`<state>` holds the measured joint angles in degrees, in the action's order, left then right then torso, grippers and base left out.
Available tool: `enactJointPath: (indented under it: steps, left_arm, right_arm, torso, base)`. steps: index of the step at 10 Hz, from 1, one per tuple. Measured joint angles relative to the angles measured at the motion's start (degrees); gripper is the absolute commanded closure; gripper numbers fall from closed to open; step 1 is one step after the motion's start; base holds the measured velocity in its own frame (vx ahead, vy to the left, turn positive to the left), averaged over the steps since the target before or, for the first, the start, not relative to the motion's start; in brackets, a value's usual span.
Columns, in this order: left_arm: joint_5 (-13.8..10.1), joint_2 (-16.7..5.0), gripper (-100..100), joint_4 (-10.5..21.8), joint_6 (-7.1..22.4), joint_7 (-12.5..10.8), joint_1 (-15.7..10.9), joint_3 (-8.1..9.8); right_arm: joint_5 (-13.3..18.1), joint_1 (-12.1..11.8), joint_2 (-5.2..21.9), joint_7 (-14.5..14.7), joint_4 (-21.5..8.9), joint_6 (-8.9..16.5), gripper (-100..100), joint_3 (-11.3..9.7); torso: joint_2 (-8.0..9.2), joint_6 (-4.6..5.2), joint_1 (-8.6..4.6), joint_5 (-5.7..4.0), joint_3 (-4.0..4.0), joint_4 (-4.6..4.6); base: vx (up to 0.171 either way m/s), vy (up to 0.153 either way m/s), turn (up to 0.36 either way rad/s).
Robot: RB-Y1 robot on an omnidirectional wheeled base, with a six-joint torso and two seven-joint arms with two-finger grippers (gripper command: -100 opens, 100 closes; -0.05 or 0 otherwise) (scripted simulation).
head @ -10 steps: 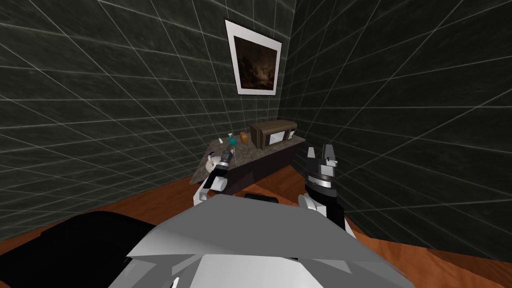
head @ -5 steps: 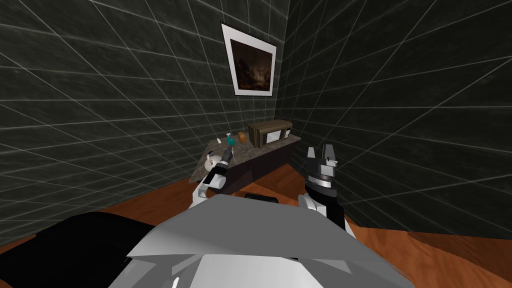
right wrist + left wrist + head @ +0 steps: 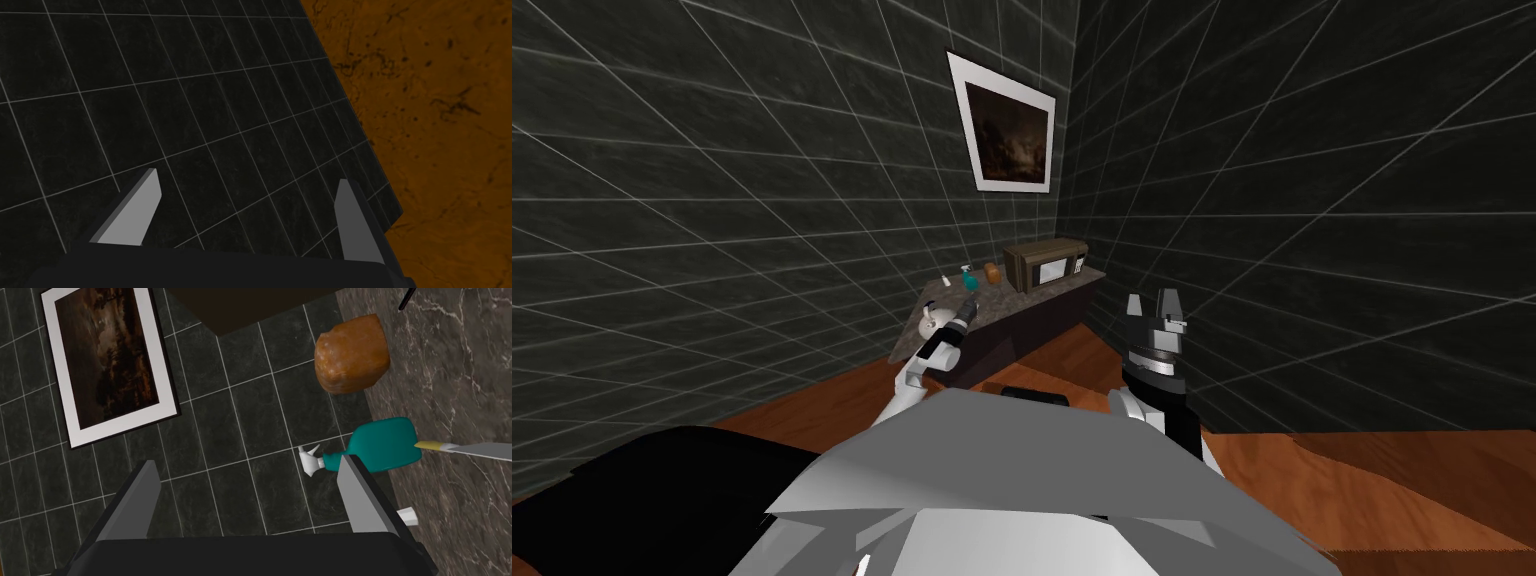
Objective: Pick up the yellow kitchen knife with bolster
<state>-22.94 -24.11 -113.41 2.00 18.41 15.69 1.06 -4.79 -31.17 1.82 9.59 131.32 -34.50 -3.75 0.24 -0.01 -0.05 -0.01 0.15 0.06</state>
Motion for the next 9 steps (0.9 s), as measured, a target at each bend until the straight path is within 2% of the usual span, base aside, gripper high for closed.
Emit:
enactJointPath:
  steps: [4,6,8,9]
  left_arm:
    - [-4.4,-3.3,-100,2.8,6.0,3.2,-2.7,0.53]
    - [-5.5,-4.1,-100,3.6,8.4,4.2,-3.3,0.62]
    - [-8.0,-6.1,-100,4.8,11.3,5.9,-4.3,0.99]
    - [-8.4,-6.5,-100,5.0,12.3,6.1,-4.5,1.07]
  right_arm:
    - [0.0,0.0,0.0,0.0,0.0,0.0,0,0.0]
    - [0.0,0.0,0.0,0.0,0.0,0.0,0,0.0]
    - [0.0,0.0,0.0,0.0,0.0,0.0,0,0.0]
    - [0.0,0.0,0.0,0.0,0.0,0.0,0,0.0]
  torso:
    - [-0.05,0.02,0.00,0.00,-0.03,-0.01]
    - [-0.12,-0.02,0.05,0.01,-0.07,-0.02]
    - [-0.05,-0.02,0.05,0.01,-0.03,-0.01]
    - [-0.12,-0.02,0.07,0.02,-0.07,-0.02]
  base:
    - [-0.055,-0.026,-0.062]
    - [-0.040,-0.014,-0.057]
    - [-0.039,-0.014,-0.017]
    - [-0.054,-0.021,-0.099]
